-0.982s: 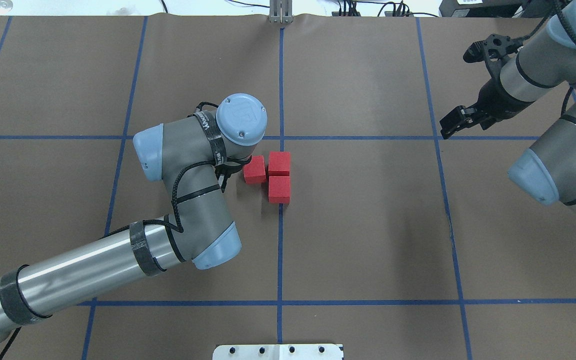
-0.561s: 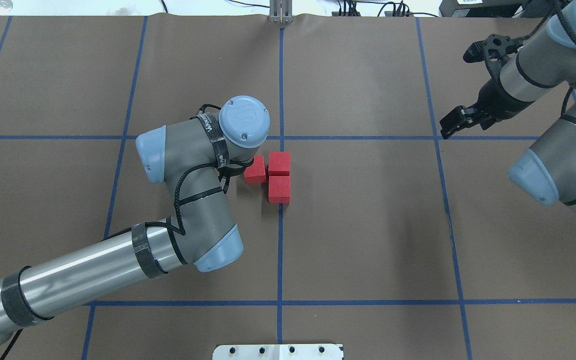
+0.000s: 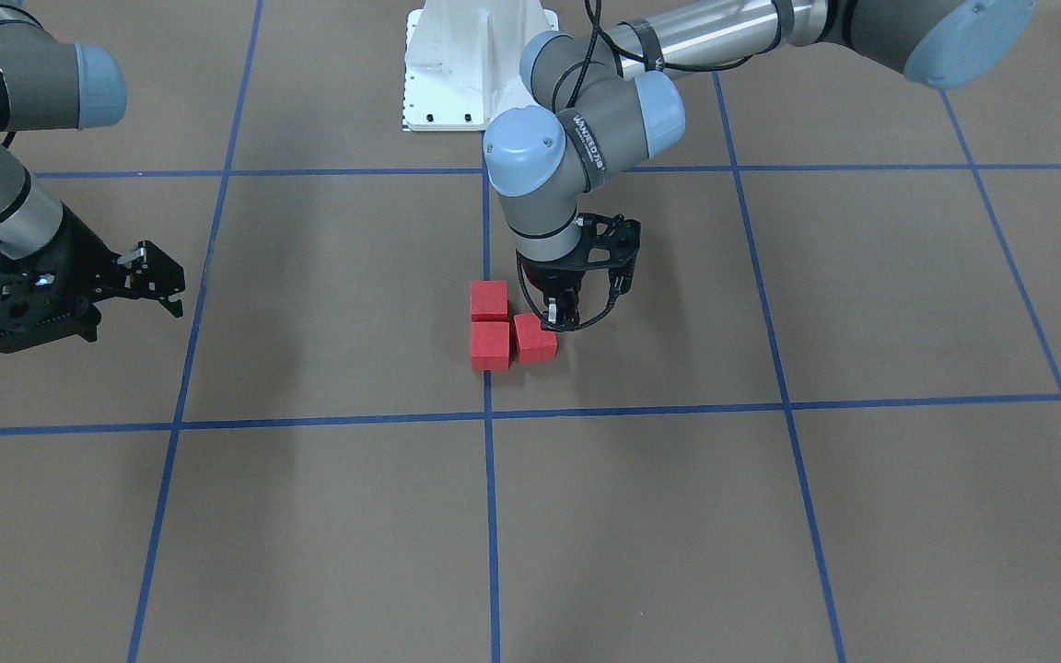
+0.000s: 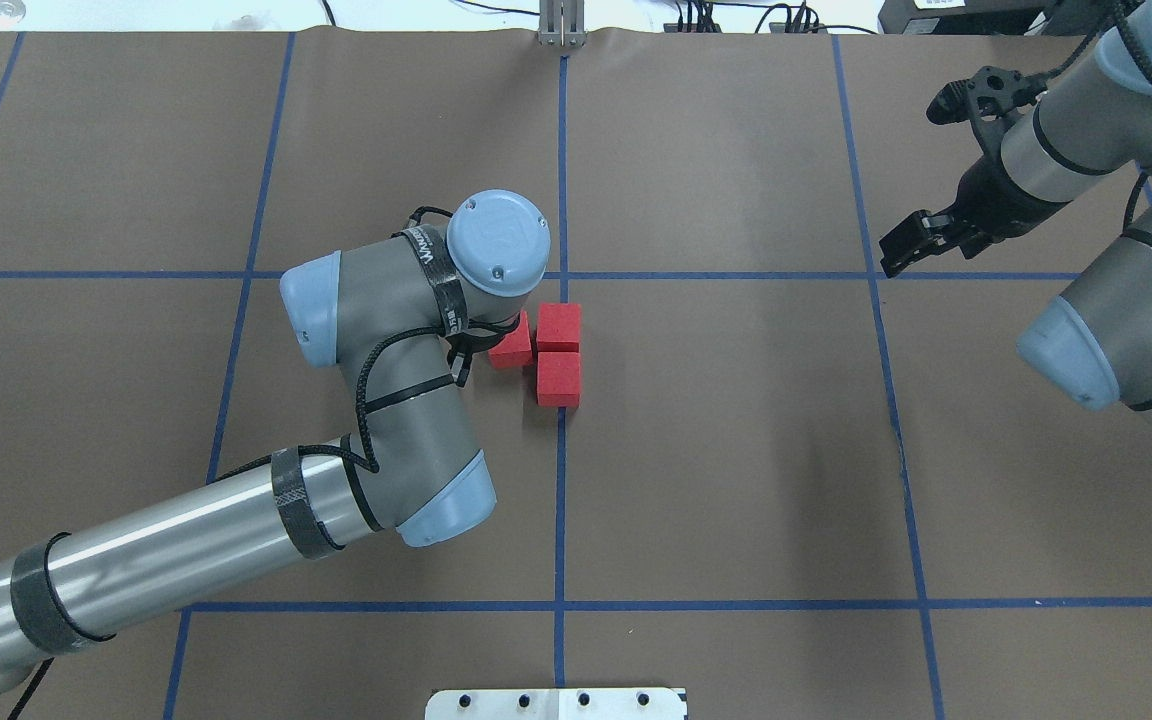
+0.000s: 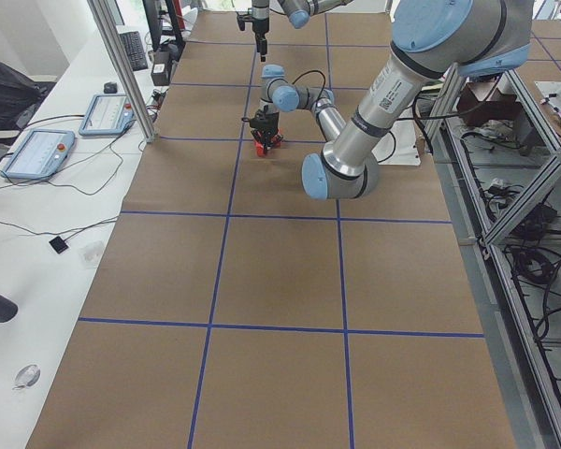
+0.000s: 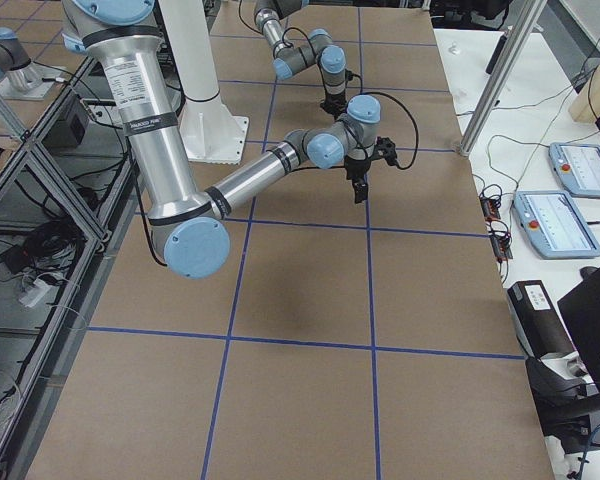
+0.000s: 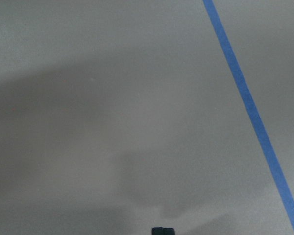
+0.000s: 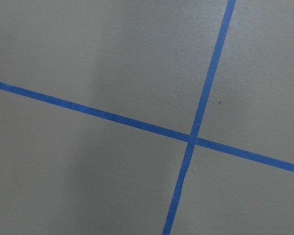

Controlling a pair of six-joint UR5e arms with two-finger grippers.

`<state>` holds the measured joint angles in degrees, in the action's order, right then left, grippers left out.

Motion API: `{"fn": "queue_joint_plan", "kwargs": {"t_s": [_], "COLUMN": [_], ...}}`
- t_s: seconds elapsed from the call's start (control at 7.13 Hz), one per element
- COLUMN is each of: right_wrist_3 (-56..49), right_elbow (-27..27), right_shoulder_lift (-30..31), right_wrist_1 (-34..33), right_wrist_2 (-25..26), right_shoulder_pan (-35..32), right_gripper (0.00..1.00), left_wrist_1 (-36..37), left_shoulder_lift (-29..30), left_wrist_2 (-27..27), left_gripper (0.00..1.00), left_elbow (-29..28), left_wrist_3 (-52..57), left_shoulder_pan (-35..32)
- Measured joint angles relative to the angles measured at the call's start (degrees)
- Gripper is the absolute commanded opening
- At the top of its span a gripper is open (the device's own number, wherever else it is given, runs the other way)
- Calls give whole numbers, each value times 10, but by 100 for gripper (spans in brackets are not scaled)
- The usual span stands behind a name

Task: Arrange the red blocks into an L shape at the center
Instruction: 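Release and nudge the red cube flush against the column with the left gripper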

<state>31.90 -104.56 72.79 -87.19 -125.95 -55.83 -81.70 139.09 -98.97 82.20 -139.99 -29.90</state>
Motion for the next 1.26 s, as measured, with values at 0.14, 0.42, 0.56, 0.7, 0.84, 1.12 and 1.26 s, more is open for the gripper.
{"fn": "queue_joint_plan", "kwargs": {"t_s": [0.14,0.42,0.56,0.7,0.84,1.12,1.26], "right_wrist_3": [0,0,0,0,0,0,0], "right_elbow": [0,0,0,0,0,1,2], "right_shoulder_lift": [0,1,1,0,0,0,0], "right_wrist_1": [0,0,0,-1,-1,0,0], "right_wrist_2": [0,1,2,2,2,3,3], "right_shoulder_pan": [0,-1,-1,-1,-1,0,0], "right_gripper": [99,99,99,99,99,99,99], "left_wrist_1": [-11,-28,-33,-37,-38,-39,-39], "left_shoulder_lift": [0,-1,-2,-2,-2,-2,-2], "left_wrist_2": [0,0,0,1,1,2,2], "left_gripper": [0,0,0,0,0,0,0], "left_elbow": [0,1,1,1,0,-1,-1], "left_wrist_3": [0,1,1,1,1,1,2], "left_shoulder_pan": [2,3,3,3,3,-2,-5]}}
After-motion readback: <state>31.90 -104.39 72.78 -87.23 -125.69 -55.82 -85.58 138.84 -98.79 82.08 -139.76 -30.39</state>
